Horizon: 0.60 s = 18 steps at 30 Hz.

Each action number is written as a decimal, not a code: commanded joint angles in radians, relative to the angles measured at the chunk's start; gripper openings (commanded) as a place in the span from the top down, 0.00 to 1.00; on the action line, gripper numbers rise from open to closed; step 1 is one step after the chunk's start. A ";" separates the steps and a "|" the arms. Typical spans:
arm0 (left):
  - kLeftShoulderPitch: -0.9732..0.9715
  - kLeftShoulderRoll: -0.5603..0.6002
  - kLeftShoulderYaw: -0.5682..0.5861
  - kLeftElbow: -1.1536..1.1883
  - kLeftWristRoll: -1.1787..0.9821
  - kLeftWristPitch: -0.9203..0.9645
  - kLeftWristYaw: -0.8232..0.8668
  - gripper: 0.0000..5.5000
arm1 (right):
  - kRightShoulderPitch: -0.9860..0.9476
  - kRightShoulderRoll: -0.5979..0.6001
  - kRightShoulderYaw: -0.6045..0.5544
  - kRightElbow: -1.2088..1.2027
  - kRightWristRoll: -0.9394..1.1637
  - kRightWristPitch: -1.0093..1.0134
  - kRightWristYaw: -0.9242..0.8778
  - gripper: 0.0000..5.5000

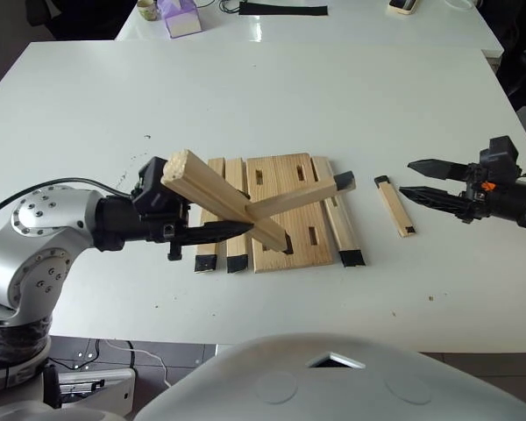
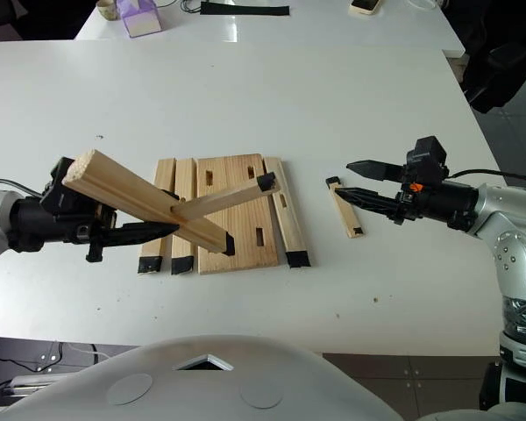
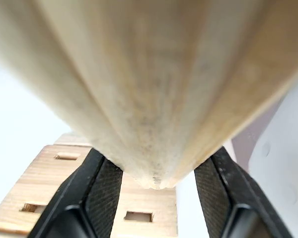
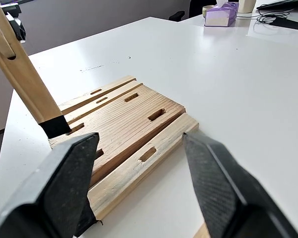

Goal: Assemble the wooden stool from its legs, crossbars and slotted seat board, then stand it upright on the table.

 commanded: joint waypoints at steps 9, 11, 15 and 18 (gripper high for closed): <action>0.005 0.060 -0.028 0.103 0.140 -0.135 -0.078 0.63 | 0.013 0.012 0.016 -0.020 -0.021 -0.031 -0.022 0.44; -0.005 0.061 -0.036 0.118 0.146 -0.146 -0.081 0.63 | 0.015 0.014 0.022 -0.023 -0.025 -0.034 -0.027 0.44; -0.017 0.070 -0.051 0.141 0.162 -0.170 -0.091 0.63 | 0.013 0.012 0.035 -0.014 -0.039 -0.046 -0.029 0.44; 0.001 0.092 -0.063 0.152 0.195 -0.204 -0.119 0.63 | 0.016 0.011 0.034 -0.015 -0.040 -0.050 -0.033 0.44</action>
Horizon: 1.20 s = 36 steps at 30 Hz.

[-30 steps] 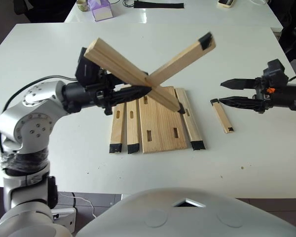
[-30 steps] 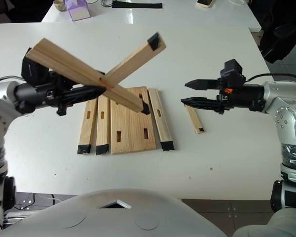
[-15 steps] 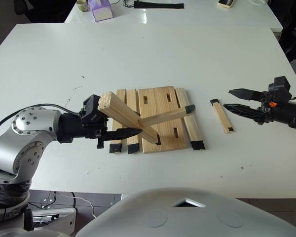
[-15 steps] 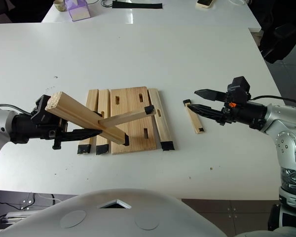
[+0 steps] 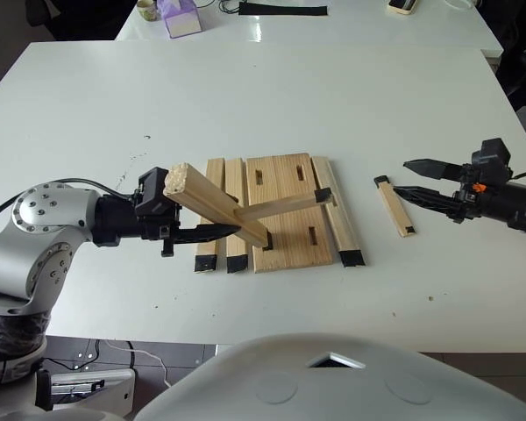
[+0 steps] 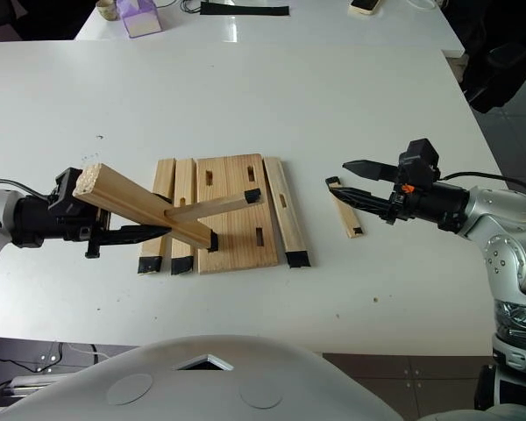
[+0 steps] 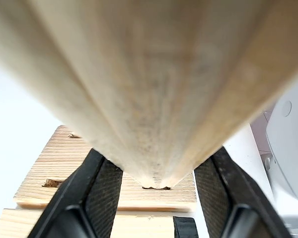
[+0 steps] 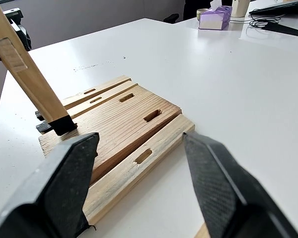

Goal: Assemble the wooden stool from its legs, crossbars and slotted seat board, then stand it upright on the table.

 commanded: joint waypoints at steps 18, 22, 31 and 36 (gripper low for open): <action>-0.060 -0.021 -0.248 0.170 0.254 -0.173 0.012 0.63 | -0.027 -0.007 0.047 -0.011 -0.034 -0.032 -0.004 0.44; -0.063 -0.021 -0.285 0.217 0.294 -0.218 0.007 0.63 | -0.015 -0.013 0.052 -0.020 -0.037 -0.037 0.003 0.44; -0.216 -0.001 -0.352 0.331 0.317 -0.289 -0.062 0.63 | -0.018 0.015 0.068 -0.026 -0.041 -0.041 -0.023 0.44; -0.299 -0.023 -0.377 0.415 0.363 -0.347 -0.049 0.56 | -0.008 0.035 0.080 -0.035 -0.046 -0.052 -0.040 0.44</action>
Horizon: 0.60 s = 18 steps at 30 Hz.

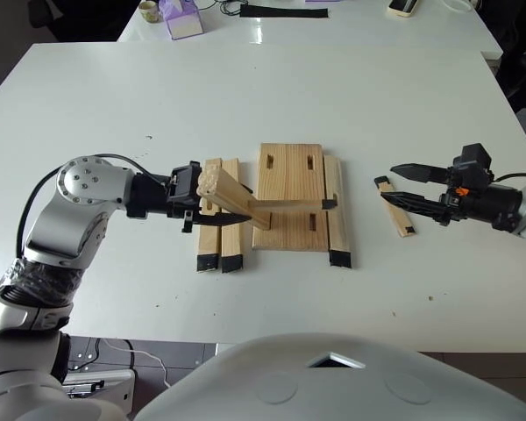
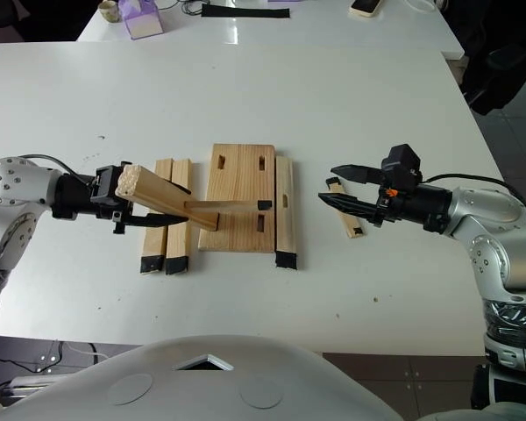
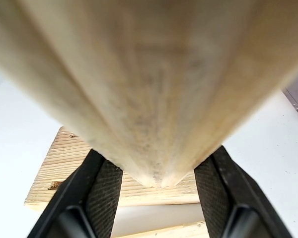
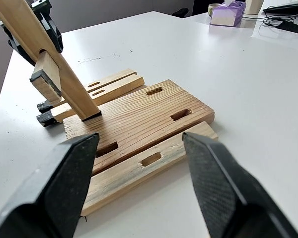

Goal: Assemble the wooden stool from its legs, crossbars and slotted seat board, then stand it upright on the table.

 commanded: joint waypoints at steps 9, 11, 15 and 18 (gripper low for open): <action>0.008 -0.002 0.023 0.113 0.155 0.065 0.054 0.39 | 0.030 0.039 0.016 -0.017 -0.032 -0.040 -0.032 0.44; 0.072 0.000 0.085 0.049 0.118 0.124 0.105 0.39 | 0.053 0.040 0.006 -0.026 -0.031 -0.047 -0.035 0.44; 0.277 -0.014 0.200 -0.194 0.028 0.348 0.271 0.39 | 0.140 0.036 -0.065 -0.086 0.022 -0.031 -0.035 0.44; 0.389 -0.076 0.286 -0.342 -0.004 0.506 0.466 0.39 | 0.193 0.043 -0.101 -0.098 0.028 -0.032 -0.053 0.44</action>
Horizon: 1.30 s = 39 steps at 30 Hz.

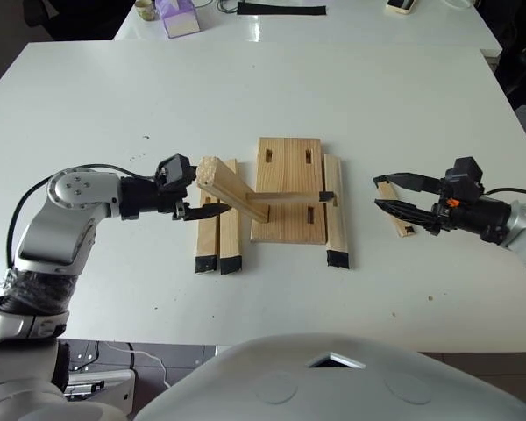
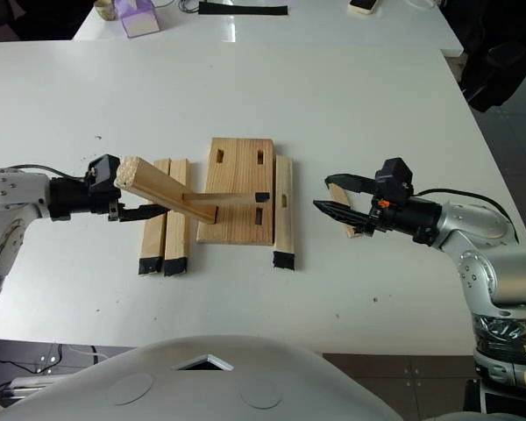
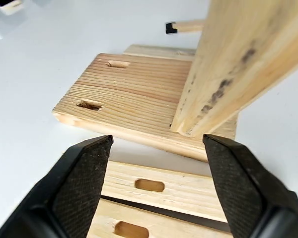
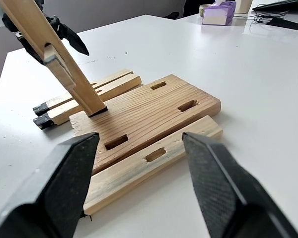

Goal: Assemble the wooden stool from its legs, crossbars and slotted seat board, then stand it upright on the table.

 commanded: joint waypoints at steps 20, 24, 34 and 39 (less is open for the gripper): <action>0.389 -0.312 0.162 -0.462 0.013 0.396 0.695 0.39 | 0.224 0.089 -0.238 -0.167 0.270 0.109 -0.144 0.44; 0.379 -0.286 0.185 -0.445 0.016 0.419 0.684 0.39 | 0.250 0.103 -0.299 -0.187 0.340 0.125 -0.171 0.44; 0.301 -0.231 0.166 -0.329 0.049 0.418 0.651 0.39 | 0.349 0.175 -0.292 -0.275 0.335 0.087 -0.229 0.44; 0.313 -0.239 0.158 -0.325 0.039 0.439 0.634 0.39 | 0.355 0.175 -0.267 -0.274 0.316 0.074 -0.236 0.44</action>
